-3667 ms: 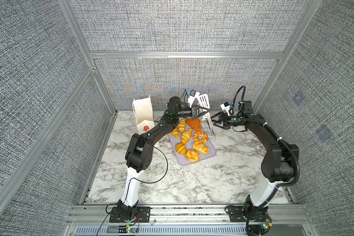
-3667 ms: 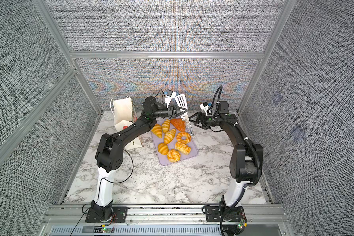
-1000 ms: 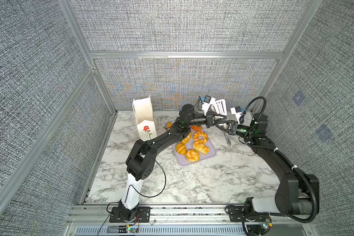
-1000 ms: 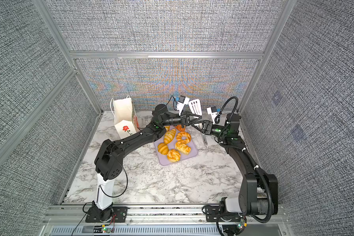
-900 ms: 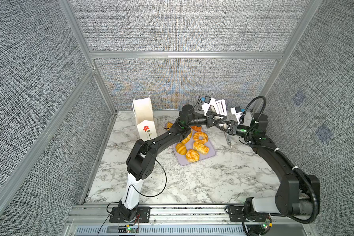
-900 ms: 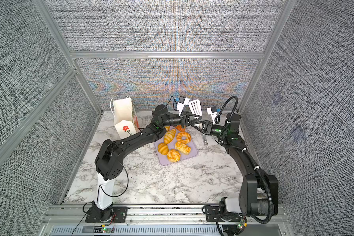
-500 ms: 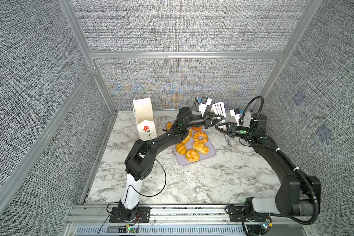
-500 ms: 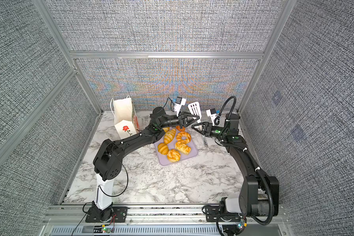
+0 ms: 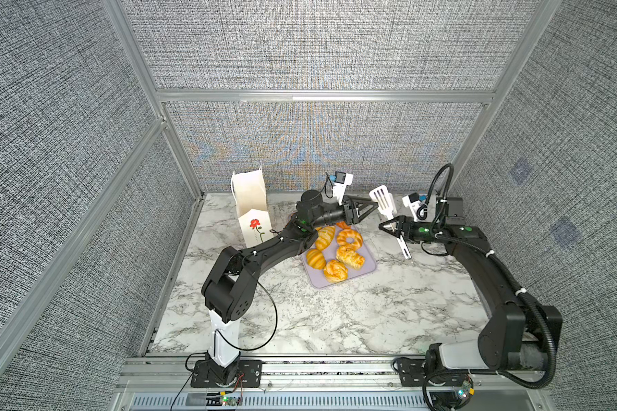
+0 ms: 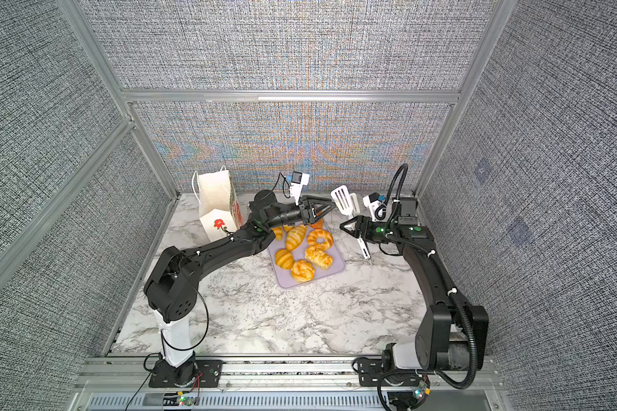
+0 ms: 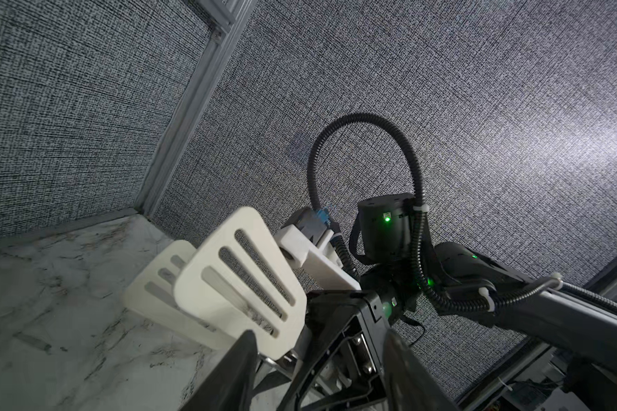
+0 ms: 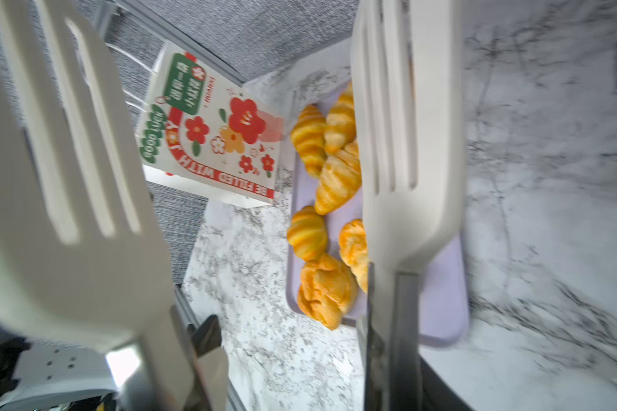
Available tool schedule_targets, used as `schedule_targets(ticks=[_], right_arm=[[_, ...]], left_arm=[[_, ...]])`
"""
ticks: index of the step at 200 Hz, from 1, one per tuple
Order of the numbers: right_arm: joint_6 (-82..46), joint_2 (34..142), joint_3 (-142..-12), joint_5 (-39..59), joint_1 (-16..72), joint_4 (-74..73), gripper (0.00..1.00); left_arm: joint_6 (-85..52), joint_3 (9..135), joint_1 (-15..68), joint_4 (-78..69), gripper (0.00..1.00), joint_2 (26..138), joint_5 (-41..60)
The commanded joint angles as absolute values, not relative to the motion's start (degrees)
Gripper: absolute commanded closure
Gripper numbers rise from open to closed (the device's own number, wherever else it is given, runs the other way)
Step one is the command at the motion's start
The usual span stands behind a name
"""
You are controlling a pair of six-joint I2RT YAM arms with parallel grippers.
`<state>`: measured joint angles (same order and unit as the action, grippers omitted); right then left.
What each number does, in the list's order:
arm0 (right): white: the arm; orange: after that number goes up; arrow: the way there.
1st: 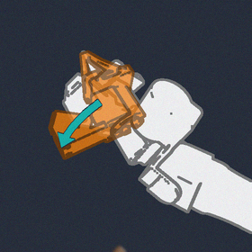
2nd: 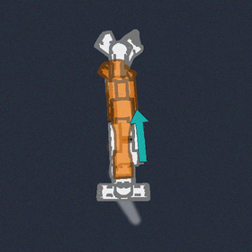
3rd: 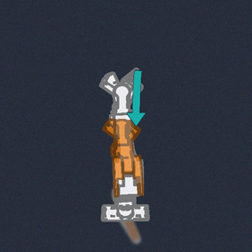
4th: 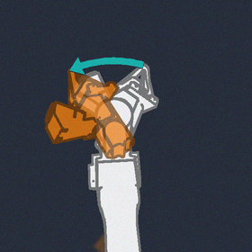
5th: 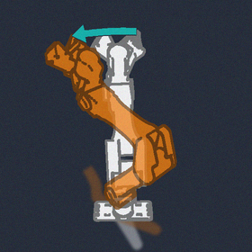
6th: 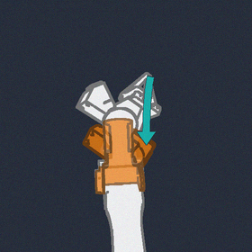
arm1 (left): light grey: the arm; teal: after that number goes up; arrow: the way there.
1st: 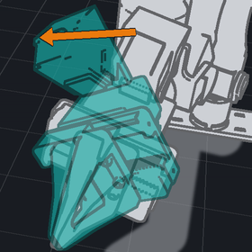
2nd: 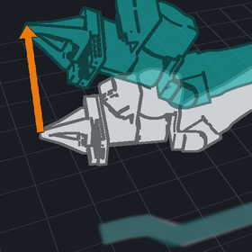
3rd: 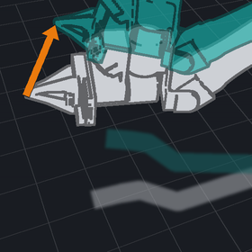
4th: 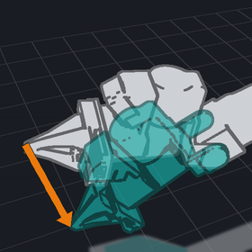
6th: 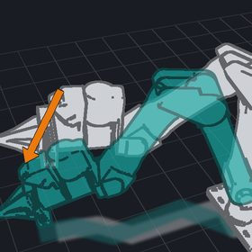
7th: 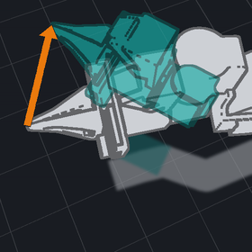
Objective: Place the fake bread into the paper bag
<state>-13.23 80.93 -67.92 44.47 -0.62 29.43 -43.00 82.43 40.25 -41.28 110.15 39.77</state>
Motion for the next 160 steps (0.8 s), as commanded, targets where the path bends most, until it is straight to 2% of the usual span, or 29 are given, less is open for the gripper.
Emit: schedule_targets(ticks=[1, 29, 68, 160], right_arm=[[-6.3, 81.6, -69.8, 33.8, 0.4, 38.9, 0.33], [-2.3, 83.8, -72.9, 25.2, 4.4, 45.2, 0.33], [-0.2, 86.6, -75.9, 15.4, 9.7, 51.4, 0.33], [2.7, 87.5, -76.3, 3.1, 19.0, 57.6, 0.34]], left_arm=[[-37.8, 81.7, 40.0, -32.3, 0.4, 108.8, 35.5], [-33.3, 81.7, 40.0, -22.9, 0.36, 107.4, 30.9], [-30.6, 80.0, 40.0, -17.6, 0.33, 105.1, 26.1], [-28.8, 71.2, 40.1, -11.2, 0.24, 96.9, 14.9]])
